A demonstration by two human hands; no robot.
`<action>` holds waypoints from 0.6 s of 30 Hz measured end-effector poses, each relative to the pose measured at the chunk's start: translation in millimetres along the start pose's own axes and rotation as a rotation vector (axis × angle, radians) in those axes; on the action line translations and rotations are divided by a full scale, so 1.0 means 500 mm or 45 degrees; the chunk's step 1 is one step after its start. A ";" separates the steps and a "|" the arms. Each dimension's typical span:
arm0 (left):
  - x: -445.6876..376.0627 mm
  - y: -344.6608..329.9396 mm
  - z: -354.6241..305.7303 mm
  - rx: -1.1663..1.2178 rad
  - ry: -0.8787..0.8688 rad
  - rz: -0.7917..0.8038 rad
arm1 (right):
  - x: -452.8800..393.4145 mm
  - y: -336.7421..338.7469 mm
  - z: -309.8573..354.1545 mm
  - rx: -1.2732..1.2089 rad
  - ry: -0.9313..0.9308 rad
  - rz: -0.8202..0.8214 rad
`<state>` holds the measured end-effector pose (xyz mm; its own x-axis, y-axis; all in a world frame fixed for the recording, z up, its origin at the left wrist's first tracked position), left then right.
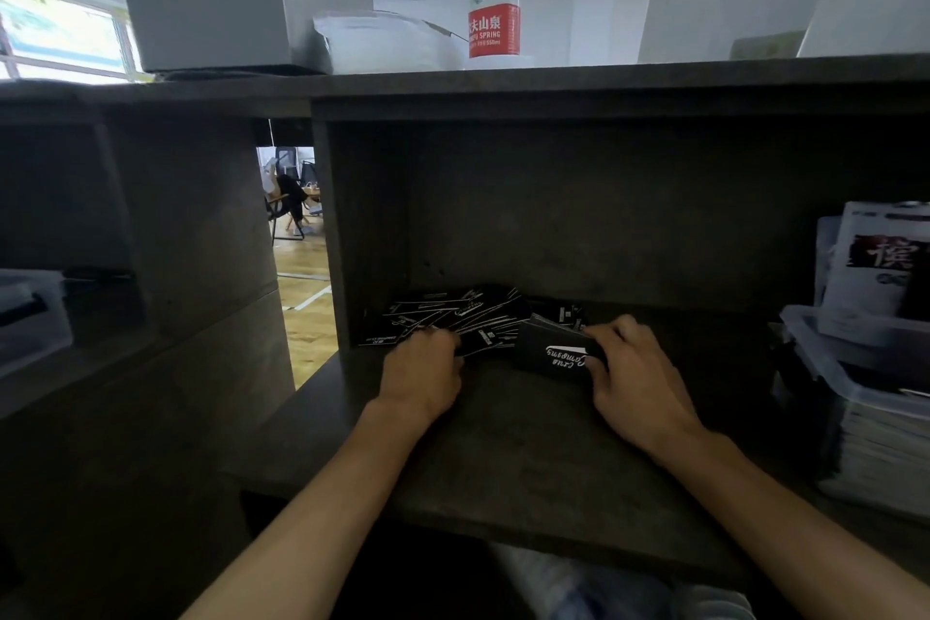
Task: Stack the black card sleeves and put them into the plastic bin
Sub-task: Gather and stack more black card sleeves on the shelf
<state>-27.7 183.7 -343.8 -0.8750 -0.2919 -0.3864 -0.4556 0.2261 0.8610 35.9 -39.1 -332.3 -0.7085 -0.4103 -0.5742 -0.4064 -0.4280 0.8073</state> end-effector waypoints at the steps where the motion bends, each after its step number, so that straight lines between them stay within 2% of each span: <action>1: 0.003 0.014 -0.009 -0.045 -0.038 -0.083 | -0.001 0.002 -0.005 0.023 -0.038 0.000; 4: 0.021 0.076 -0.031 -0.072 -0.208 -0.476 | -0.002 0.003 -0.022 0.047 -0.126 0.006; 5: 0.025 0.083 -0.041 -0.034 -0.305 -0.529 | -0.002 0.001 -0.025 0.045 -0.138 0.010; 6: 0.028 0.079 -0.057 -0.025 -0.418 -0.493 | -0.003 0.000 -0.026 0.028 -0.143 0.003; 8: 0.029 0.043 -0.090 -0.071 -0.585 -0.289 | -0.005 0.003 -0.025 -0.046 -0.133 -0.046; 11: 0.005 0.006 -0.117 -0.018 -0.570 -0.110 | -0.008 0.002 -0.017 -0.162 -0.106 -0.038; 18: -0.052 -0.042 -0.174 0.469 -0.538 0.086 | -0.004 0.002 -0.009 -0.064 -0.015 -0.044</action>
<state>19.0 105.9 -323.1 -0.8593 0.1150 -0.4984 -0.3570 0.5629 0.7455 39.3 -42.2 -331.0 -0.7011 -0.3854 -0.6000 -0.4017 -0.4818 0.7788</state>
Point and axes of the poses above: each hand's wrist, its own x-axis away from the middle knuckle, its own y-axis out of the back of the hand, z = x × y, the point moved 7 cm from there along -x, towards the middle knuckle, and after that the axes turned 5 degrees about x, right-handed, at the moved point
